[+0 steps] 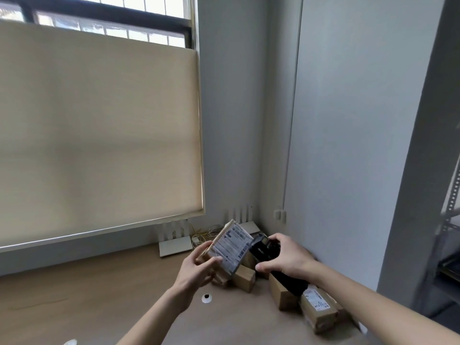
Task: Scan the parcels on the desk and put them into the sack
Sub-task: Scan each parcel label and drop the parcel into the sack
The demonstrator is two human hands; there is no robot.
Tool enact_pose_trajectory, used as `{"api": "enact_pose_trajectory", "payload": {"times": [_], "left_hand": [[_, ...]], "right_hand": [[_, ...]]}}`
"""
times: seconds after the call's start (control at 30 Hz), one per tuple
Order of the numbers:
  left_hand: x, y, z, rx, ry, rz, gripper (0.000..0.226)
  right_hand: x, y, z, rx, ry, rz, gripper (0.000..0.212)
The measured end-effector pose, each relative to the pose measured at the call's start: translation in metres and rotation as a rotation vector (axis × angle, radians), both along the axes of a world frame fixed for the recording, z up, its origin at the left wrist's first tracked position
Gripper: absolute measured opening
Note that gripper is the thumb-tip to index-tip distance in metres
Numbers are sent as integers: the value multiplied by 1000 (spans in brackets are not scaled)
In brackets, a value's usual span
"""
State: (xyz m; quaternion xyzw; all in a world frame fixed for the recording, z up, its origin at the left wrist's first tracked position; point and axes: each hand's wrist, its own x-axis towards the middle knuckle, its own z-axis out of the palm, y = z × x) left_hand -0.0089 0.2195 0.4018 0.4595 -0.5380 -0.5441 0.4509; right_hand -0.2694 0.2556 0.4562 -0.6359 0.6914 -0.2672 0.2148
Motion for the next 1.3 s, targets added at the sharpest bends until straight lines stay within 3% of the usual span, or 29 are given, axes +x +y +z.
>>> {"api": "enact_pose_trajectory", "payload": {"times": [0.3,0.7,1.1,1.23,1.3], "left_hand": [[28,-5,1,-84,-62,158,63],[38,0,2,-134,-96,241,56],[37,9,6,-126,-60,267,58],[44,19,2,-87,30,277,60],[52,28,-2,-63,86,303,57]], "right_hand": [[17,-3,14,23,460,-31,83],[23,-4,9,84,603,-37,74],[24,-3,12,62,526,-12,78],[34,-4,9,81,306,52,87],[49,-5,6,74,150,107,79]]}}
